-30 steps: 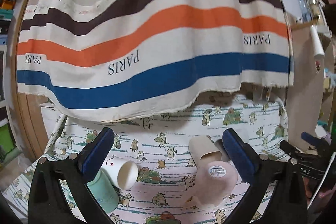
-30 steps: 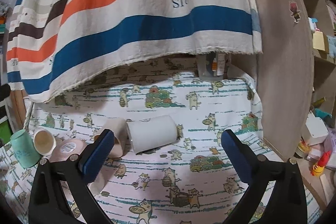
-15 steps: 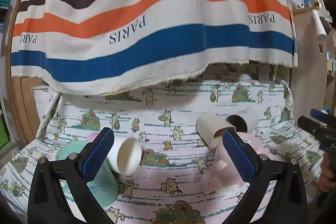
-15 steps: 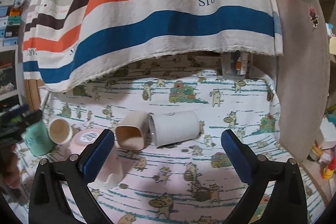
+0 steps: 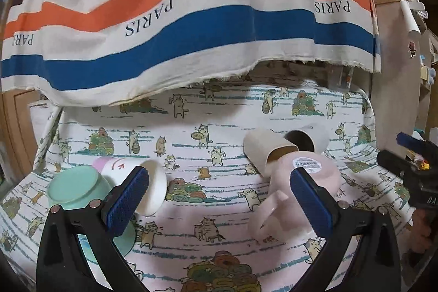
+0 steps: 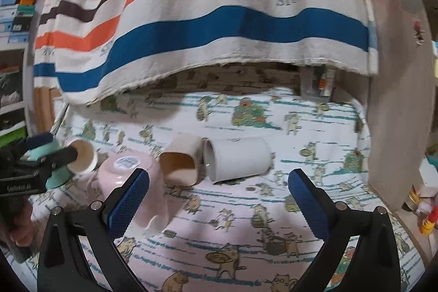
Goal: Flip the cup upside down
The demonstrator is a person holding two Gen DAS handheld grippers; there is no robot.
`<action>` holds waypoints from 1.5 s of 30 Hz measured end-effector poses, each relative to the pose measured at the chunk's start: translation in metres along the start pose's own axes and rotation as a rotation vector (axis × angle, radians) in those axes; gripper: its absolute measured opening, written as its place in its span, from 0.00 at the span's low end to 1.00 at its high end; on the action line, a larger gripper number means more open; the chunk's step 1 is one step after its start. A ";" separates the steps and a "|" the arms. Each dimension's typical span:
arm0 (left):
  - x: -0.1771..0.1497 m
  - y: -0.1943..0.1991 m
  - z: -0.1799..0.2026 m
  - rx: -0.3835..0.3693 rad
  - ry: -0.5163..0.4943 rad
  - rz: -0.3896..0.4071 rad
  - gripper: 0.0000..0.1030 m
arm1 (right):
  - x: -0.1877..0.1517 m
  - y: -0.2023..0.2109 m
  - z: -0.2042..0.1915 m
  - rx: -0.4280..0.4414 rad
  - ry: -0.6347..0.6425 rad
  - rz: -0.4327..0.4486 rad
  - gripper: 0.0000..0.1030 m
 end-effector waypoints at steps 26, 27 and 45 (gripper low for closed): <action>-0.001 -0.002 -0.004 0.026 0.002 -0.006 1.00 | -0.002 -0.002 0.006 -0.038 -0.015 -0.014 0.99; -0.001 -0.002 -0.004 0.025 0.002 -0.006 1.00 | -0.002 -0.002 0.006 -0.038 -0.015 -0.015 0.99; -0.001 -0.001 -0.001 0.021 -0.004 -0.009 1.00 | -0.002 -0.003 0.006 -0.039 -0.014 -0.015 0.99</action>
Point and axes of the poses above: each gripper's, at about its wrist camera, not at the fingertips, and y roughly against the way its jaws point, z to its right, x to its top, the point moved 8 cm from there along -y, roughly the way its jaws point, and after that the axes turned 9 degrees about z, right-handed, at the moved point
